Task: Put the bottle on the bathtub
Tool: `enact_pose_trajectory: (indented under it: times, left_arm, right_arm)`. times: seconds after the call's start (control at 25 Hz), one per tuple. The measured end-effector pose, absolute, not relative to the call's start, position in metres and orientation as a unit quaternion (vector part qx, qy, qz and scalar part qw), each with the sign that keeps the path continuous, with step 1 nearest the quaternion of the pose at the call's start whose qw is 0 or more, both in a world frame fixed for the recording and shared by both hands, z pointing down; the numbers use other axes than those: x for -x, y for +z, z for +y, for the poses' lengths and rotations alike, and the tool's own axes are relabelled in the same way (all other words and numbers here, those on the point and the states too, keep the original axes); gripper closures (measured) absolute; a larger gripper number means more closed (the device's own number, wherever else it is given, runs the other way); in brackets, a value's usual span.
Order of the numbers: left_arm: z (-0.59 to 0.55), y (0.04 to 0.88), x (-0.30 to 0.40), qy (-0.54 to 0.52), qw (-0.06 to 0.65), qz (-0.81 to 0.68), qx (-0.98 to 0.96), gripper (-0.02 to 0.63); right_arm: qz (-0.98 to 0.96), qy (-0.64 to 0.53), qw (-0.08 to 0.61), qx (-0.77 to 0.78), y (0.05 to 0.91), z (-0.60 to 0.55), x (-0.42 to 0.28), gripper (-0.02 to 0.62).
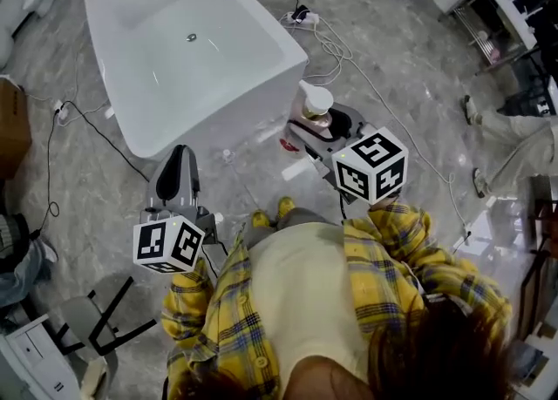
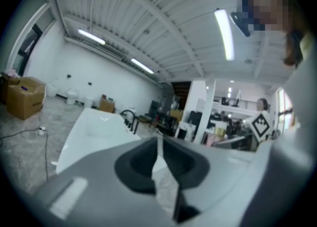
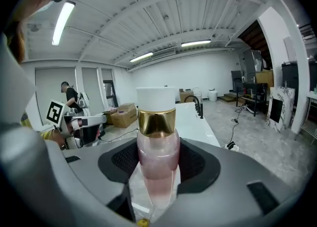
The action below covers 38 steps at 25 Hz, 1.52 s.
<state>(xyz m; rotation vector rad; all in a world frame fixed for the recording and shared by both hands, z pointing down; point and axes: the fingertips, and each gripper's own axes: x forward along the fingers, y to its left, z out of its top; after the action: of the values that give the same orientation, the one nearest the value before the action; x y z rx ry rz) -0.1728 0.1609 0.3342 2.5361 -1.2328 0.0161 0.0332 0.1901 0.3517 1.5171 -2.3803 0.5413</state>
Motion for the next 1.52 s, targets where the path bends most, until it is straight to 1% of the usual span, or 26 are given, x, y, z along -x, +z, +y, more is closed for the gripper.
enact_pose_trajectory:
  times: [0.28,0.56,0.76,1.04,1.32,1.52]
  left_arm:
    - [0.149,0.339,0.119,0.019,0.163,-0.404,-0.900,0.569]
    - [0.130,0.343,0.097,0.039,0.161,-0.384,-0.908,0.569]
    - [0.093,0.349,0.098,0.042,0.158,-0.377,-0.912,0.569]
    - [0.044,0.349,0.119,0.032,0.158,-0.381,-0.911,0.569]
    - [0.005,0.357,0.145,0.025,0.170,-0.376,-0.910,0.569]
    - [-0.010,0.368,0.151,0.022,0.180,-0.371,-0.911,0.569]
  right_arm:
    - [-0.827,0.185,0.146,-0.510,0.364,0.191,-0.050,0.368]
    - [-0.829,0.200,0.131,-0.505,0.370,0.179,-0.051,0.368]
    - [-0.826,0.199,0.132,-0.511,0.371,0.144,-0.050,0.368]
    - [-0.817,0.199,0.138,-0.522,0.371,0.092,-0.040,0.368]
    - [-0.810,0.199,0.145,-0.532,0.373,0.047,-0.020,0.368]
    - [-0.806,0.192,0.160,-0.537,0.374,0.027,-0.013,0.368]
